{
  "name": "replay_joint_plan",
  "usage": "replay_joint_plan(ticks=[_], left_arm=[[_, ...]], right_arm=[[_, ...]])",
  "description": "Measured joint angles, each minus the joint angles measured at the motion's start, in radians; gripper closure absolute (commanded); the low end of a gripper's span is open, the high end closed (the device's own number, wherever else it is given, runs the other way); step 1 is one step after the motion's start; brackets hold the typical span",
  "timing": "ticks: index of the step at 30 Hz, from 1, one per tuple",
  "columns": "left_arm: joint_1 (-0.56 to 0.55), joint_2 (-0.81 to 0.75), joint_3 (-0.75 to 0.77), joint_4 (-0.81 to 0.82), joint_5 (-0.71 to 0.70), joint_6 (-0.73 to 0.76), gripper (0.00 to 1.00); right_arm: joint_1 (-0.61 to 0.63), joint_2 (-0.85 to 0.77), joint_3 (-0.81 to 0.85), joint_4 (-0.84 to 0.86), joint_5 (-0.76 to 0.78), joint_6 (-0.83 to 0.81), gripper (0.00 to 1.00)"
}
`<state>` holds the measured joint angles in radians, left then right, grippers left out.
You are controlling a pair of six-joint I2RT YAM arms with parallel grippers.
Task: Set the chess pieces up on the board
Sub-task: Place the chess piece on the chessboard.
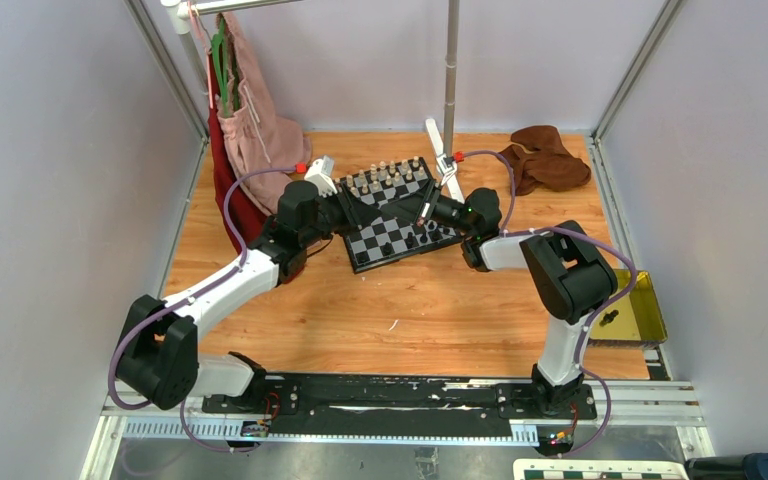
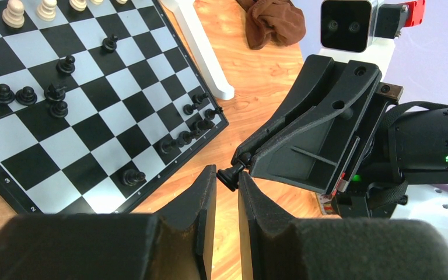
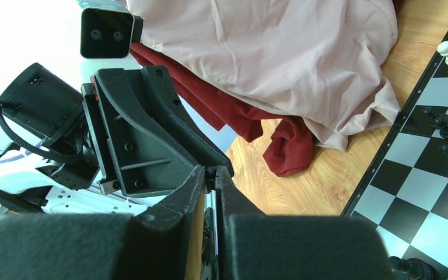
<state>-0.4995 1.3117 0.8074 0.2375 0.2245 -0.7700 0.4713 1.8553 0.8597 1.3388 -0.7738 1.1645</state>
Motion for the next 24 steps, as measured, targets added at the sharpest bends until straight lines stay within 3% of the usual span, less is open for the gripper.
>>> replay_joint_plan(ticks=[8, 16, 24], left_arm=[[0.001, 0.0, -0.001, 0.0, -0.001, 0.002, 0.7], [0.017, -0.003, -0.005, -0.004, -0.025, 0.011, 0.44], [0.028, -0.008, -0.01, -0.007, -0.037, 0.015, 0.41]], right_arm=[[0.0, 0.001, 0.0, 0.0, 0.001, 0.0, 1.0], [0.0, 0.002, 0.017, 0.0, 0.007, 0.0, 1.0], [0.002, 0.01, 0.034, -0.001, 0.008, -0.001, 1.0]])
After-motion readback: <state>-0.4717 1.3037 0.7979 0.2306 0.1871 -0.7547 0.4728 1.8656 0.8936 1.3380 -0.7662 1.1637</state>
